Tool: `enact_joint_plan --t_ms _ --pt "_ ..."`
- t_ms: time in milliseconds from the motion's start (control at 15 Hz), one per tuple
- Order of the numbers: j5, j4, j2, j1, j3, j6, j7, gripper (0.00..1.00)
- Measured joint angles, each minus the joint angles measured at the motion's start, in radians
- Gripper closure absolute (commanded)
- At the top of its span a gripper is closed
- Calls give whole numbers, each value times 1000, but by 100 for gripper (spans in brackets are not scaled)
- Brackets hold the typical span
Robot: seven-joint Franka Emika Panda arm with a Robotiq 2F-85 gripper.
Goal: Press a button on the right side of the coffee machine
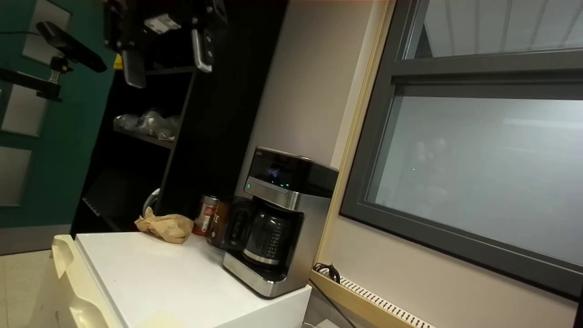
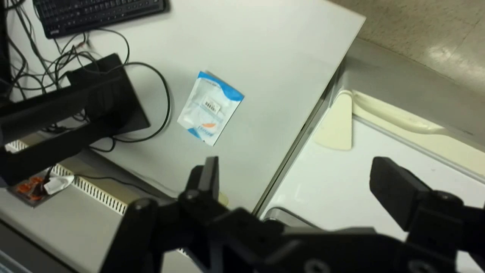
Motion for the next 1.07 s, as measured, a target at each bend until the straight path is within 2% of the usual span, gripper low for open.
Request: enact_joint_plan --t_ms 267,600,667,1067 --pt "-93 59 131 -1 8 173 81 54" --pt "-215 163 298 0 4 345 209 94" --pt "-245 187 328 0 2 371 241 98" --pt "-410 364 515 11 -18 481 445 99"
